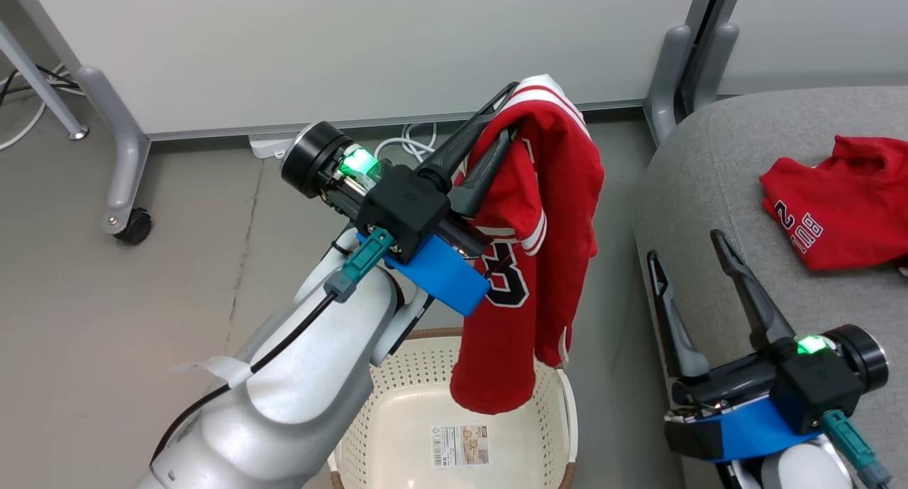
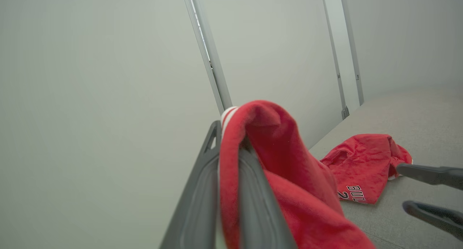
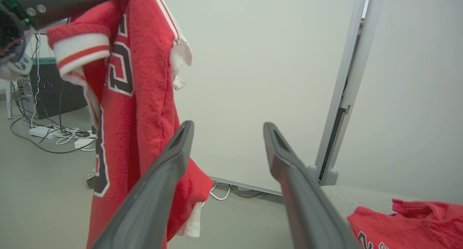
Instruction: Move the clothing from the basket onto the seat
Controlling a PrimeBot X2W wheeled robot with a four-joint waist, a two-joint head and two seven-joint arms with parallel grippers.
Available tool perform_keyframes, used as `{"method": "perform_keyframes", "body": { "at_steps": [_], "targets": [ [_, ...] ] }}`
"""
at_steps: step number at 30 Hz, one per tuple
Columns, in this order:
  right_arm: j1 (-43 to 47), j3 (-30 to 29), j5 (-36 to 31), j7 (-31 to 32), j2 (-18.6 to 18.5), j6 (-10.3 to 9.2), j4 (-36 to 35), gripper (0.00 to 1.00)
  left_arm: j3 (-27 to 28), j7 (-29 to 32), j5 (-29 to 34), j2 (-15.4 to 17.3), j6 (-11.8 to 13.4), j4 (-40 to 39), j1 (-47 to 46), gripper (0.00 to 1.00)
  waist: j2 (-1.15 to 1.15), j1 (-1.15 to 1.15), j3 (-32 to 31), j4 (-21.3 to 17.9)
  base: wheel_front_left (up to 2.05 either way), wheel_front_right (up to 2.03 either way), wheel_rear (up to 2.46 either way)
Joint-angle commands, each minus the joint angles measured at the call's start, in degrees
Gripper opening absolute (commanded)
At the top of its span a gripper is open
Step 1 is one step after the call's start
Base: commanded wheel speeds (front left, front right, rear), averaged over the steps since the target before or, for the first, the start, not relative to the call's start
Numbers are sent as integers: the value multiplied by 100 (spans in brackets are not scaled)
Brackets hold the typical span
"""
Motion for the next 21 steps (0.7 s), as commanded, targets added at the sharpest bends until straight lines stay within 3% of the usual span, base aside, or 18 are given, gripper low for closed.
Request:
{"method": "perform_keyframes", "body": {
  "at_steps": [1,12,21],
  "targets": [
    [36,48,29,-2,3,1,-24,100,17,-29,26,19,1,-34,-82,0,-1,0,3,5,0,0,0],
    [-587,847,209,-2,-499,1,327,100,-136,-29,85,-53,4,-228,-110,0,-1,0,52,110,0,0,0],
    [-1393,1573,521,-1,-994,1,1040,100,-392,-29,153,-193,-41,-474,-80,0,-1,0,126,355,0,0,0]
  ]
}}
